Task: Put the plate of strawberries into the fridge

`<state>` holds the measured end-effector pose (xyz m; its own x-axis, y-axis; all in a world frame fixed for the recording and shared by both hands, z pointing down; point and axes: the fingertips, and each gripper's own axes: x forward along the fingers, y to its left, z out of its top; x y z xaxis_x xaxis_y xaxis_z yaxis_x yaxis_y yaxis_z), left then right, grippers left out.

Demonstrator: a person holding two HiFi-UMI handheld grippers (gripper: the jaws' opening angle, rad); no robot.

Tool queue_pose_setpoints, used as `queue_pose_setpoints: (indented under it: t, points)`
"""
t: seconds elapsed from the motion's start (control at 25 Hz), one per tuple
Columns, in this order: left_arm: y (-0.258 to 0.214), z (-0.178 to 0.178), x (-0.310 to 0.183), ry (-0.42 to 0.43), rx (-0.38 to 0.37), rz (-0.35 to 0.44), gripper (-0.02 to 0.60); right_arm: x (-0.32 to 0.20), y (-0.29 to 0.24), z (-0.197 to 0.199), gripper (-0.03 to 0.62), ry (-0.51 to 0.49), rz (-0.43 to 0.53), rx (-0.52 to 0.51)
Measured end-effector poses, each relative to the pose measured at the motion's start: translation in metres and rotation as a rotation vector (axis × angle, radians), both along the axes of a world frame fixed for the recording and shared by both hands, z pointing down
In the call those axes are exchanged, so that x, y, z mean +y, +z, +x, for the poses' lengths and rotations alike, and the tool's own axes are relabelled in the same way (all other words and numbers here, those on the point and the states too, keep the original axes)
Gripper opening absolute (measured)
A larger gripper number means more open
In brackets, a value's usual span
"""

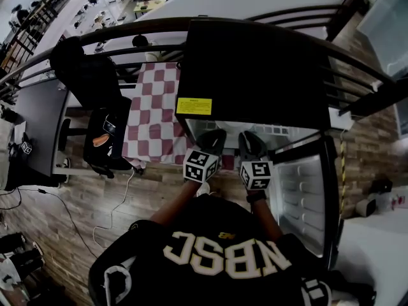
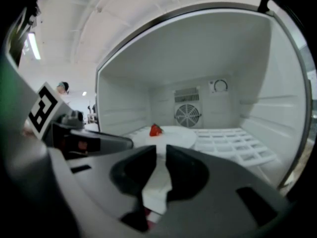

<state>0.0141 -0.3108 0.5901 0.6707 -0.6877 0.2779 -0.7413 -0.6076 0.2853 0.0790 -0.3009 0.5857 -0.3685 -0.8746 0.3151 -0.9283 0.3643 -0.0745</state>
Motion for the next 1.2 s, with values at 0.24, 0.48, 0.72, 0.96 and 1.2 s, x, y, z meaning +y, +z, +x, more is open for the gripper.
queue_pose_setpoints:
  t: [0.24,0.48,0.72,0.96,1.2]
  points:
    - [-0.001,0.003,-0.015,-0.005,0.018,-0.033,0.032,-0.019,0.001,-0.001,0.064,0.017,-0.015,0.043]
    - [-0.001,0.006,-0.022,-0.007,0.022,-0.038,0.032,-0.029,0.001,-0.004,0.063,0.014,-0.023,0.056]
    - [-0.004,0.006,-0.018,-0.014,0.027,-0.033,0.032,-0.027,-0.003,-0.003,0.063,0.012,-0.012,0.042]
    - [-0.021,0.008,-0.004,-0.023,0.023,0.025,0.032,-0.012,-0.013,0.004,0.063,0.015,0.014,0.015]
    - [-0.041,0.010,0.020,-0.041,0.087,0.034,0.032,0.018,-0.031,0.015,0.044,0.021,0.045,-0.012]
